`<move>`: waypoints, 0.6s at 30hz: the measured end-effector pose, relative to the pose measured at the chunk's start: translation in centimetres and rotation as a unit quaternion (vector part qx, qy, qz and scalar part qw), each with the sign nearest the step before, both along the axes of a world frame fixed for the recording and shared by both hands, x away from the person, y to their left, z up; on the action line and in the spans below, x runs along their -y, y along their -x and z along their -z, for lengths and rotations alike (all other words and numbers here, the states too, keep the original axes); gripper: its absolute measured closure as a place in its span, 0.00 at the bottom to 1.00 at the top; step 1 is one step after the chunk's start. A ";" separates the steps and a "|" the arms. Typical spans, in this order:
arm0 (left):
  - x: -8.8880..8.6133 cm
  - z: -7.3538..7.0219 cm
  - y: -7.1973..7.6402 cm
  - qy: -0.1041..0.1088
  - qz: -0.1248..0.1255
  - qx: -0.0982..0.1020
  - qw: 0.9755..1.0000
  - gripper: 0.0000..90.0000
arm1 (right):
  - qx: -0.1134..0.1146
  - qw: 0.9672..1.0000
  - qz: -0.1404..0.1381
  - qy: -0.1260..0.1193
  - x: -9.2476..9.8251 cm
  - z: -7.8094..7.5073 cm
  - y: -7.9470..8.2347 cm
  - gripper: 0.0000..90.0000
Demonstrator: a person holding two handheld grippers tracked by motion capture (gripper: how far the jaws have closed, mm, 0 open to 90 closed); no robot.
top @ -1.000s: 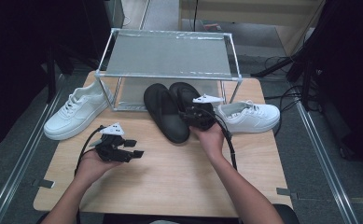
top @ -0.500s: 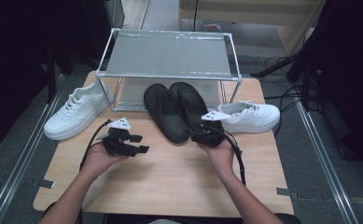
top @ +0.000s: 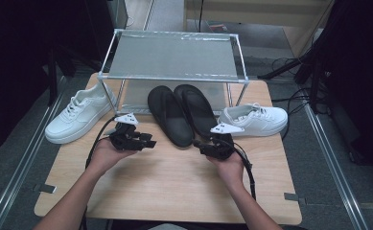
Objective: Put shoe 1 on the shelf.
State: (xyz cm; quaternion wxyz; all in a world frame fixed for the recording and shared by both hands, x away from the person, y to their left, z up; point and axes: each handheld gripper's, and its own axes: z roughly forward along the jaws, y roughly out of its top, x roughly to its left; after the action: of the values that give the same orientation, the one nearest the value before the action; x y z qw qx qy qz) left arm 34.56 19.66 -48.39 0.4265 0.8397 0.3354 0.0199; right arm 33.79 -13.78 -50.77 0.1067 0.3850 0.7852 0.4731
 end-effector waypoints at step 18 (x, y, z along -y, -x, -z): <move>0.6 -4.9 -3.6 0.005 0.028 0.028 0.999 0.99 | -0.019 1.000 -0.009 -0.007 -0.3 0.6 0.0 0.53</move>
State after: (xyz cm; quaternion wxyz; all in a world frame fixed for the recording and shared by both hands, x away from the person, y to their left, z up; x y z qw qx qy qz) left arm 38.15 19.07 -43.51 0.4405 0.8457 0.2999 0.0297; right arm 33.78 -13.46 -51.33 0.0851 0.3877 0.7868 0.4726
